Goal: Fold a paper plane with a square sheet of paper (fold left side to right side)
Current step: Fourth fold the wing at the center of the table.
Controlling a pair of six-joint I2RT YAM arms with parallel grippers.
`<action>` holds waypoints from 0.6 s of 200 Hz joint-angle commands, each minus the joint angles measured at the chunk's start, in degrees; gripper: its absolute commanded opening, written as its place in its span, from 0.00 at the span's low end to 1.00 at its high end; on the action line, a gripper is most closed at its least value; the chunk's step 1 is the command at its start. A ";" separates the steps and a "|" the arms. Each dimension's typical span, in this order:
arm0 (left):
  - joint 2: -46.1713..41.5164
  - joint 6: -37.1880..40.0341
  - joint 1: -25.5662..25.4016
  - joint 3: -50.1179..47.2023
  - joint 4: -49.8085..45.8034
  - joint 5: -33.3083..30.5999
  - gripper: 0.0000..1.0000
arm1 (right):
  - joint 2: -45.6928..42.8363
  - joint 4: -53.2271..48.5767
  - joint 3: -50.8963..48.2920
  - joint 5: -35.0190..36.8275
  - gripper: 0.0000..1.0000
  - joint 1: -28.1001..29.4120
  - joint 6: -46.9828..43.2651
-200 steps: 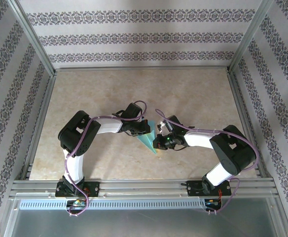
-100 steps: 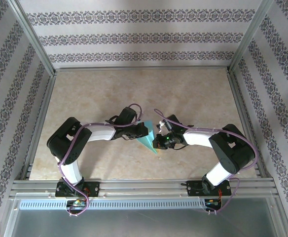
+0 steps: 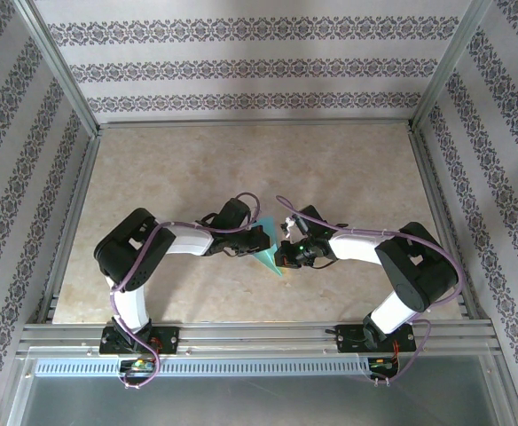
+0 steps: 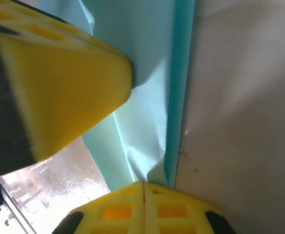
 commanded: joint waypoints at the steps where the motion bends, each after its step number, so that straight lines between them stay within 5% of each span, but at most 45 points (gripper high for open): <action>1: 1.46 -0.33 0.18 1.49 0.17 -0.58 0.02 | 4.12 -8.60 -2.43 10.21 0.00 0.88 -1.42; 120: 4.85 4.01 7.48 2.11 -2.84 -2.63 0.01 | 4.40 -11.32 -1.63 9.38 0.00 1.26 -2.12</action>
